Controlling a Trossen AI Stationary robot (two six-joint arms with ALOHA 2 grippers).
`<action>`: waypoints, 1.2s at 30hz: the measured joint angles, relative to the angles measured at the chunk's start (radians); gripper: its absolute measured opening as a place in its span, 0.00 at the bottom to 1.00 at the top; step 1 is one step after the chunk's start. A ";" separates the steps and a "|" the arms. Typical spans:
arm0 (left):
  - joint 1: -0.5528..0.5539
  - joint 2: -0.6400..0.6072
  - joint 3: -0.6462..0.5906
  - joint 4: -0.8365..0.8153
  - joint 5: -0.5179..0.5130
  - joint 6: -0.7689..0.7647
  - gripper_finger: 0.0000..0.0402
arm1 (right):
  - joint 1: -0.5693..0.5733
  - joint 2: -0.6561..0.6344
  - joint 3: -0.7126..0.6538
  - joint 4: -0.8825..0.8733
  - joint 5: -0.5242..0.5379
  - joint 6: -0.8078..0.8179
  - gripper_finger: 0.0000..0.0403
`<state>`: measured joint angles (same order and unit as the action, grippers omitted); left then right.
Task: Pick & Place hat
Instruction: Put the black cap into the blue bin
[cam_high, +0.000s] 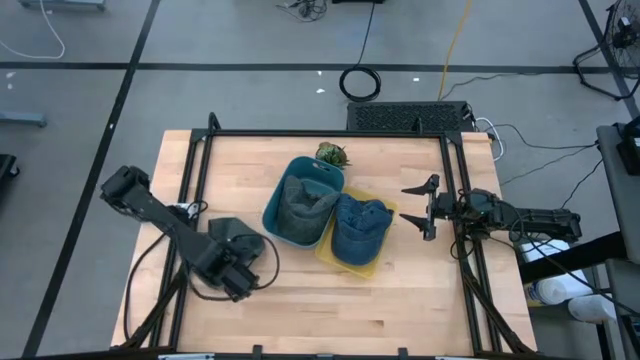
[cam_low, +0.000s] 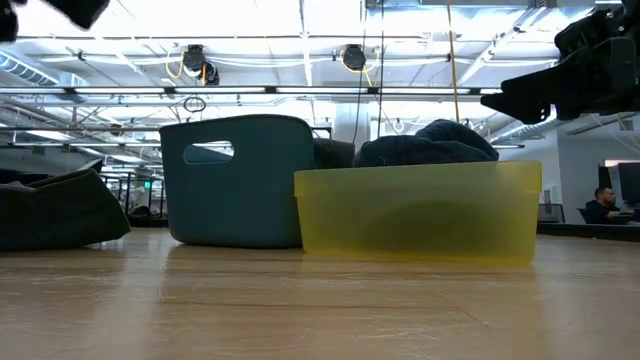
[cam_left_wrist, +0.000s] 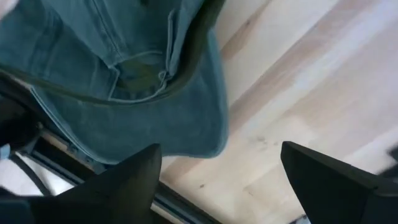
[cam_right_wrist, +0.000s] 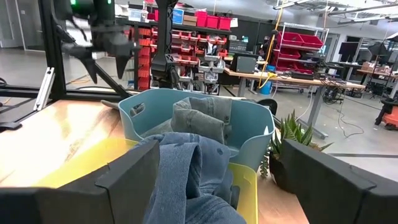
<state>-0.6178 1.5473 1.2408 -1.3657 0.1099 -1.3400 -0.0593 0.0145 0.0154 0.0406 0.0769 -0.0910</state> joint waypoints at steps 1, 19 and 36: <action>-0.003 0.008 -0.014 0.000 0.013 -0.007 0.85 | 0.000 0.000 0.000 0.000 0.000 0.000 0.81; 0.078 0.154 -0.038 0.052 -0.015 0.010 0.85 | 0.000 0.000 0.000 0.000 0.000 0.000 0.81; 0.048 0.319 -0.038 0.073 0.052 0.040 0.77 | 0.000 0.000 0.000 0.000 0.000 0.000 0.81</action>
<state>-0.5697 1.8661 1.2030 -1.2925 0.1619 -1.2998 -0.0593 0.0147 0.0151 0.0406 0.0769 -0.0910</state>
